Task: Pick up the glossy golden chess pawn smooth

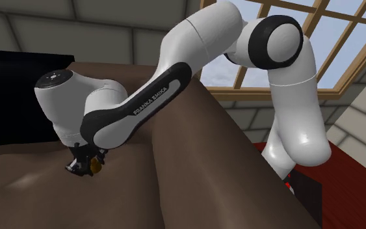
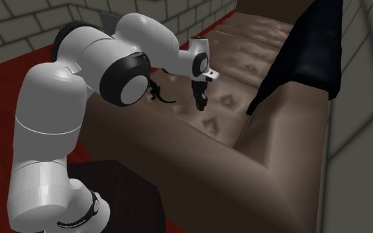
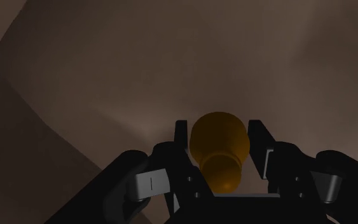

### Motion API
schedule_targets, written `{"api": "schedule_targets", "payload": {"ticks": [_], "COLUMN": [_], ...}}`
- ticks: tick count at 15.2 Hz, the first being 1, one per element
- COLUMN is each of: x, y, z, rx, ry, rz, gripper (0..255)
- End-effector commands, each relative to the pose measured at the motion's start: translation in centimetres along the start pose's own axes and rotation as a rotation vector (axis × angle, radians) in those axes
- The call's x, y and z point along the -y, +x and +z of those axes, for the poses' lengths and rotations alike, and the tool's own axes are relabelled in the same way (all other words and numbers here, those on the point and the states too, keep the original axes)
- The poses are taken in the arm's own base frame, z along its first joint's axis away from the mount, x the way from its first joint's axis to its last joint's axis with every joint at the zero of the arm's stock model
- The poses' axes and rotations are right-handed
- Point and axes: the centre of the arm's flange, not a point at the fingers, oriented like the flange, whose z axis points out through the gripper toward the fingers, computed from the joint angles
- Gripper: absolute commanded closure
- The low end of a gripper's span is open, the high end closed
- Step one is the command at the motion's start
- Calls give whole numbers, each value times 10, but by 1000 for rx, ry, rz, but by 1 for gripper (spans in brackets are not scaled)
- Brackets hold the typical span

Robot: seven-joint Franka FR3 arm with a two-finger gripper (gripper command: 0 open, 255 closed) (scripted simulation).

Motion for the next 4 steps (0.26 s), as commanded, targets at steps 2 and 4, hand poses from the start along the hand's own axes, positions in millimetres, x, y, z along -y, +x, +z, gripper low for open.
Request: {"api": "schedule_targets", "payload": {"ticks": [2,4], "x": [-1,-1], "y": [0,0], "z": [-16,-16], "rx": [1,1], "ry": [0,0], "rz": [0,0], "gripper": [255,255]}}
